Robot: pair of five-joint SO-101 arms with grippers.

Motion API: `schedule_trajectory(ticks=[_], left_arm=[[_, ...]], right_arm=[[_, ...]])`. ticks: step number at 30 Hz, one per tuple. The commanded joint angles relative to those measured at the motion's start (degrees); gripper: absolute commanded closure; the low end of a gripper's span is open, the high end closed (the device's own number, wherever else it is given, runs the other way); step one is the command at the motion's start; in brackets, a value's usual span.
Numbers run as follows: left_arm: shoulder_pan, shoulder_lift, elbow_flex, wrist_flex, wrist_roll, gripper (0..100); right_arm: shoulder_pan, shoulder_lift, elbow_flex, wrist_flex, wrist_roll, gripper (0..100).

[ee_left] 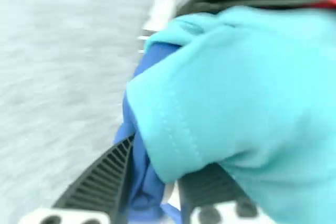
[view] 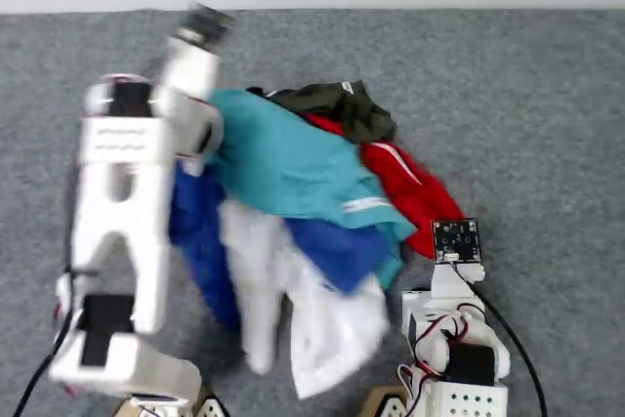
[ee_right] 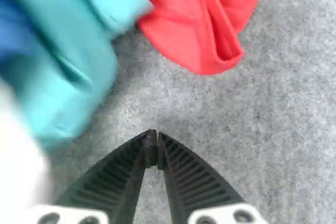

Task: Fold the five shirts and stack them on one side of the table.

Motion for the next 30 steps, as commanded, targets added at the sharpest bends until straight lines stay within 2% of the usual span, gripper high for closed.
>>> schedule_trajectory(ticks=[1, 10, 17, 21, 25, 27, 30], left_arm=[[-8.97, -9.85, -0.66, -0.88, 0.7, 100], [-35.78, -17.23, -0.66, -8.09, 0.44, 100], [-50.81, -17.32, -0.66, -17.14, 0.7, 100], [-52.84, -17.23, 1.36, -18.2, 0.26, 99], [-50.73, -17.23, 6.46, -18.46, -2.2, 98], [-49.85, -17.67, 8.75, -18.29, -5.19, 94], [-49.85, -17.67, 10.15, -18.02, -5.36, 79]], right_arm=[[-0.13, -0.48, 0.79, 0.31, 0.18, 99.0], [-0.13, -0.48, 0.79, 0.31, 0.18, 99.0], [-0.13, -0.48, 0.79, 0.31, 0.18, 99.0], [-0.13, -0.48, 0.79, 0.31, 0.18, 99.0], [-0.13, -0.48, 0.79, 0.31, 0.18, 99.0], [-0.13, -0.48, 0.79, 0.31, 0.18, 99.0], [-0.13, -0.48, 0.79, 0.31, 0.18, 99.0]])
